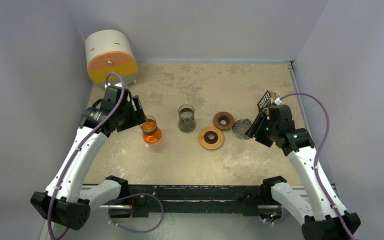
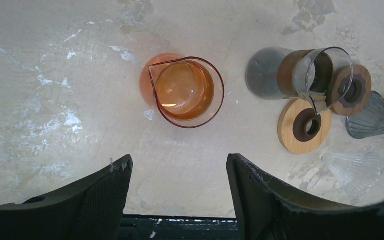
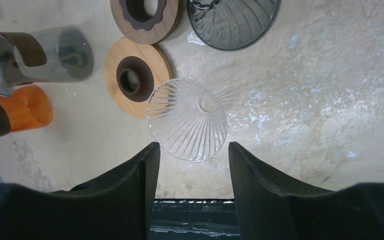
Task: Place the coffee filter in the dripper
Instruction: Place the coffee dripper at the center of the board, then move the coffee server to the center of the board.
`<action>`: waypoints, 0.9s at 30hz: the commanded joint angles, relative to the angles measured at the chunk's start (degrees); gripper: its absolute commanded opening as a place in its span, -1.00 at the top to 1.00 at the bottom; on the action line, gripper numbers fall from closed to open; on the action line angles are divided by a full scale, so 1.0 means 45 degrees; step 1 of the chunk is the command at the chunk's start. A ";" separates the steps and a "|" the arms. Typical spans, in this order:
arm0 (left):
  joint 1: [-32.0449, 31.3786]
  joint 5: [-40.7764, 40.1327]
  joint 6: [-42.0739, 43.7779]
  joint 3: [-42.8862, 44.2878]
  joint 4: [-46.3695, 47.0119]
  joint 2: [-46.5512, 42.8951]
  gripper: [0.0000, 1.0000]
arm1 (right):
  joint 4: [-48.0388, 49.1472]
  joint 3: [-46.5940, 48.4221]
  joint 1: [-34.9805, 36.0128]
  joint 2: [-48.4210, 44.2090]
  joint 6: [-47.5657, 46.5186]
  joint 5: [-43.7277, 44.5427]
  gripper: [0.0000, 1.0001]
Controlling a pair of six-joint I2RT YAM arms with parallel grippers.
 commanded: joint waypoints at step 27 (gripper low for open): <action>0.0193 -0.1053 -0.3445 -0.0778 -0.0115 0.2975 0.04 | -0.0896 0.1453 -0.0057 -0.0760 -0.1258 0.1028 -0.14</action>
